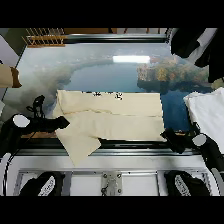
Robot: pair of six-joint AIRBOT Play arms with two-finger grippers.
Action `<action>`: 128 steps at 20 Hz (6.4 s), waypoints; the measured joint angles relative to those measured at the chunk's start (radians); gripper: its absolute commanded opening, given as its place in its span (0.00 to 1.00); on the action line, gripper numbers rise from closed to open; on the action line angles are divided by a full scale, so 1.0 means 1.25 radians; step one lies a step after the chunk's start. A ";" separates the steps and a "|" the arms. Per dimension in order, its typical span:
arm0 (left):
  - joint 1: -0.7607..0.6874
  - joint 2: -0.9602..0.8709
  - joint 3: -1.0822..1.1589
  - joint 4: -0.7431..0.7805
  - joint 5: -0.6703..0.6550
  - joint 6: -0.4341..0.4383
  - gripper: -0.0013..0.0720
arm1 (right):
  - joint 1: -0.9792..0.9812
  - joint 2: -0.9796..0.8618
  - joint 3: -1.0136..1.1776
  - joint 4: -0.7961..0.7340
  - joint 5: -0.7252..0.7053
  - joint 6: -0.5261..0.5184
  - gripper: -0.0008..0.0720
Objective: Fold the clothes and pants, and hang the long-sleeved shirts on hangers.
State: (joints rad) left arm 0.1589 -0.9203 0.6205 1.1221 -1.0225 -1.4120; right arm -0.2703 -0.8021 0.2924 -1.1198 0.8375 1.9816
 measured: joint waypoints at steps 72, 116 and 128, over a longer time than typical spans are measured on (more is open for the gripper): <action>0.018 0.088 0.076 0.063 -0.283 -0.099 0.03 | 0.064 -0.126 0.374 -0.162 0.287 -0.168 0.02; -0.253 -0.530 0.509 -0.125 -0.083 -0.049 0.03 | -0.028 -0.793 0.736 0.273 0.272 -0.632 0.49; -0.338 -0.591 0.587 -0.125 -0.031 -0.064 0.03 | -0.029 -0.740 0.892 0.128 0.392 -0.547 0.02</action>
State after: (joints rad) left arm -0.2634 -1.6596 1.3540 0.9661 -1.0607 -1.4925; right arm -0.3061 -1.7267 1.4075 -0.9604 1.3270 1.2980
